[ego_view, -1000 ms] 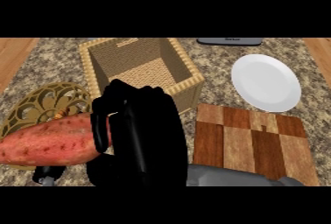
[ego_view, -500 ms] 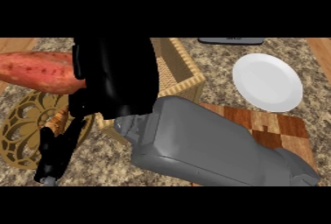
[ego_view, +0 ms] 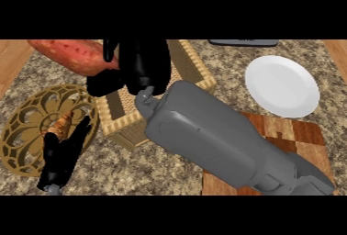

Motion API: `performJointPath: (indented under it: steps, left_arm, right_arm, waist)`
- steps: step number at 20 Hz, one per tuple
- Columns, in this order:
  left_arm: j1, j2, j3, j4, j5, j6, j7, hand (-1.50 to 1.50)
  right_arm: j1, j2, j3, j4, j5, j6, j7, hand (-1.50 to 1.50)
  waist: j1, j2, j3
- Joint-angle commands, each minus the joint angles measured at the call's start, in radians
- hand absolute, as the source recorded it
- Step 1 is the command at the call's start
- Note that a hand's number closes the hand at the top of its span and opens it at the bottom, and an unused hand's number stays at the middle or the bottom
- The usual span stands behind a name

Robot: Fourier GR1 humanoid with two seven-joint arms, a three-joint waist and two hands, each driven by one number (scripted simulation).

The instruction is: Pick the sweet potato from the cutting board and place it in the basket

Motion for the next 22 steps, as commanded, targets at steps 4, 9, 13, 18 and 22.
performJointPath:
  steps: [4, 9, 13, 18, 22]
  left_arm:
    - [0.038, -0.024, -0.004, 0.079, -0.001, -0.004, 0.025, 0.00]
    - [0.073, -0.019, 0.006, 0.063, 0.001, -0.001, 0.035, 0.00]
    - [0.048, -0.008, 0.045, 0.084, 0.018, -0.012, 0.016, 0.00]
    - [0.050, -0.008, 0.044, 0.083, 0.024, -0.029, 0.043, 0.00]
    - [0.066, 0.005, 0.066, 0.117, 0.026, -0.053, -0.012, 0.00]
  right_arm:
    - [-0.040, 0.002, 0.012, 0.154, -0.154, -0.105, -0.133, 1.50]
    - [-0.021, -0.007, 0.045, 0.288, 0.005, -0.083, -0.078, 1.50]
    - [-0.012, -0.002, 0.059, 0.350, -0.010, 0.029, -0.193, -1.50]
    - [-0.021, -0.030, -0.005, 0.346, -0.005, 0.020, -0.264, -1.50]
    - [0.037, -0.025, -0.023, 0.280, 0.008, -0.027, -0.290, -1.50]
  waist:
    - [-0.005, 0.005, -0.011]
    - [-0.044, -0.005, -0.011]
    - [-0.039, 0.000, -0.011]
    - [-0.047, -0.003, -0.010]
    - [-0.059, -0.006, -0.010]
